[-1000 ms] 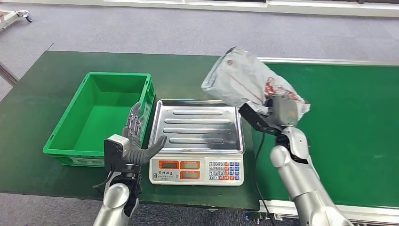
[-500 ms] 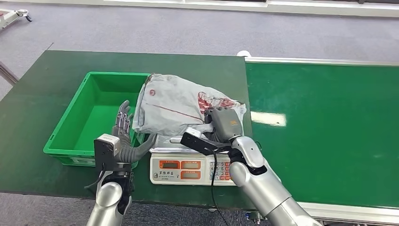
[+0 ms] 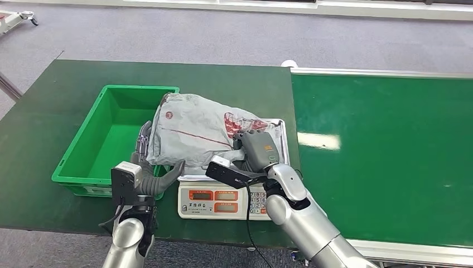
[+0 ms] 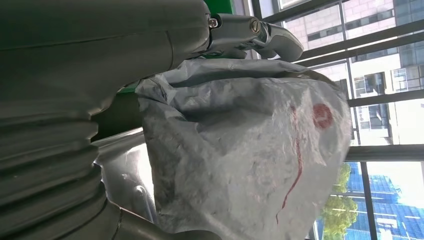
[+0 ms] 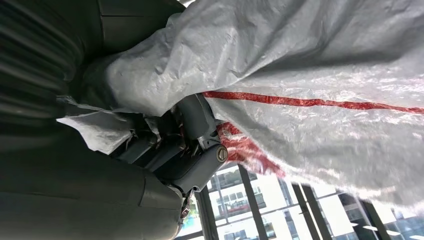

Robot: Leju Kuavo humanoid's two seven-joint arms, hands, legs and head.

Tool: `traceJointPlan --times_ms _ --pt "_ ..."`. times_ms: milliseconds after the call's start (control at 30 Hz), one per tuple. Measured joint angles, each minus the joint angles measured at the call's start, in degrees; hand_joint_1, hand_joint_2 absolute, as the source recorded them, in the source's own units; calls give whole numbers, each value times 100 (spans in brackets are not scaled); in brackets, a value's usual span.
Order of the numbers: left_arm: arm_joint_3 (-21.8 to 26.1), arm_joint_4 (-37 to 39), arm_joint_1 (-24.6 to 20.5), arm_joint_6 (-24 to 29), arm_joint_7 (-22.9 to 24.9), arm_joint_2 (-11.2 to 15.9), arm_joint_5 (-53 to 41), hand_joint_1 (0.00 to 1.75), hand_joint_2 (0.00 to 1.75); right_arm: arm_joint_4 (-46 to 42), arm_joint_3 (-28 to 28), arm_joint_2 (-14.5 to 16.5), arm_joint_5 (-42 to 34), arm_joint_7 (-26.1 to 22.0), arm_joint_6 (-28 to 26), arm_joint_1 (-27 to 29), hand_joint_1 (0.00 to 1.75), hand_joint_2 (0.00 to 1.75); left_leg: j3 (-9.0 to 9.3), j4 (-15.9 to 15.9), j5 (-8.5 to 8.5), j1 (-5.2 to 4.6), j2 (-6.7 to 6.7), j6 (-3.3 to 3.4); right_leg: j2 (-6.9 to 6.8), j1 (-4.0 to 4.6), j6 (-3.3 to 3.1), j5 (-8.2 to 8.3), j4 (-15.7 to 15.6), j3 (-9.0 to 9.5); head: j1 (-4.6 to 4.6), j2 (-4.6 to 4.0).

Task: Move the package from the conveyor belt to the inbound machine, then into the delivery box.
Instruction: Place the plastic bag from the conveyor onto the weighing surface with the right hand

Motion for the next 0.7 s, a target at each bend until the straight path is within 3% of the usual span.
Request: traceJointPlan --times_ms 700 --pt "47 -96 75 2 1 -4 -129 0 175 150 -12 -3 -341 -22 -11 -96 0 175 1 0 0 0 1 0 0 0 0 0 0 -1 0 0"
